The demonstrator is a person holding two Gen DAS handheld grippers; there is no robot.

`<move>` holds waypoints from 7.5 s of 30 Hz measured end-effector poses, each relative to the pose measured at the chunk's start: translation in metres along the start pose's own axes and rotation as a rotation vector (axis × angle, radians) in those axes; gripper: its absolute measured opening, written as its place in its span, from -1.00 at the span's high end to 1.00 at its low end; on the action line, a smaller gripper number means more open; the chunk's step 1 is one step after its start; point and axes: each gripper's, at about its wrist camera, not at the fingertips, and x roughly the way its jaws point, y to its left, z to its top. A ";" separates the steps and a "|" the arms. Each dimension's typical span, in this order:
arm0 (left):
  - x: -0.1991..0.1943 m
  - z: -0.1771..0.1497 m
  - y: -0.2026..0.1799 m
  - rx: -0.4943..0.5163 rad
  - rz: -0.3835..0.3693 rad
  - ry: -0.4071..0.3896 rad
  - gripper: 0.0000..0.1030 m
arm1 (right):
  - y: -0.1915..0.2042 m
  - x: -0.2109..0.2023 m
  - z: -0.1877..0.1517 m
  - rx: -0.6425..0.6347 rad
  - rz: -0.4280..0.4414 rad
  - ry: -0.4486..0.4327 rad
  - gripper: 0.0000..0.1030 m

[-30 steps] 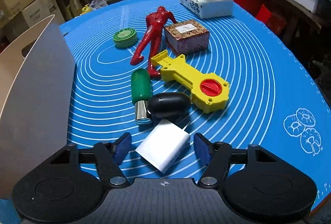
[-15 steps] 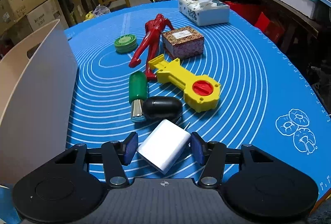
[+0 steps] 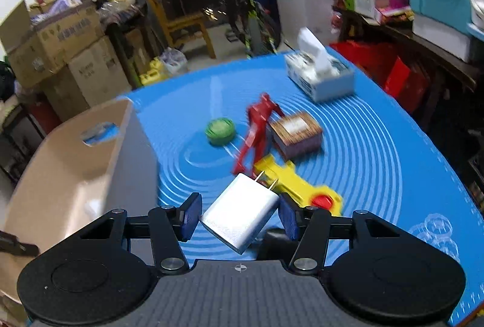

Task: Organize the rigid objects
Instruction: 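Carry the charger plug with the right tool over the basket, then release the charger plug into the basket from the right tool, then move the right tool to the red action figure and grasp it, then carry the red figure into the basket and release it, then move the right tool to the yellow toy wrench and grasp it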

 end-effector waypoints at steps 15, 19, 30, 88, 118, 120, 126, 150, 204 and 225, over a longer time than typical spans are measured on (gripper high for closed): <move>0.001 0.000 0.000 -0.002 -0.001 0.000 0.88 | 0.097 0.009 0.036 -0.191 0.201 -0.081 -0.15; 0.001 -0.001 0.000 -0.002 -0.002 0.000 0.88 | 0.123 0.021 0.036 -0.247 0.238 -0.057 -0.15; 0.001 -0.001 0.000 0.003 0.001 0.002 0.88 | 0.175 0.069 0.015 -0.406 0.266 0.131 -0.15; 0.001 0.005 0.002 -0.019 -0.002 0.013 0.87 | 0.002 0.132 0.068 -0.072 -0.067 0.126 -0.42; 0.001 0.004 -0.001 -0.010 0.008 0.010 0.86 | -0.016 0.142 0.069 -0.018 -0.053 0.098 0.51; 0.001 0.004 0.000 -0.010 0.008 0.010 0.86 | -0.013 0.135 0.073 -0.019 -0.037 0.075 0.51; 0.001 0.004 -0.001 -0.010 0.015 0.009 0.85 | -0.002 0.109 0.082 -0.023 0.016 0.007 0.51; -0.001 0.004 -0.001 -0.013 0.010 0.009 0.85 | 0.132 0.046 0.051 -0.256 0.335 -0.032 0.51; 0.001 0.004 -0.002 -0.006 0.008 0.001 0.86 | -0.021 0.045 0.059 -0.249 -0.016 0.090 -0.41; 0.000 0.003 0.000 -0.012 0.006 0.000 0.86 | -0.075 0.103 0.018 -0.261 -0.083 0.391 -0.41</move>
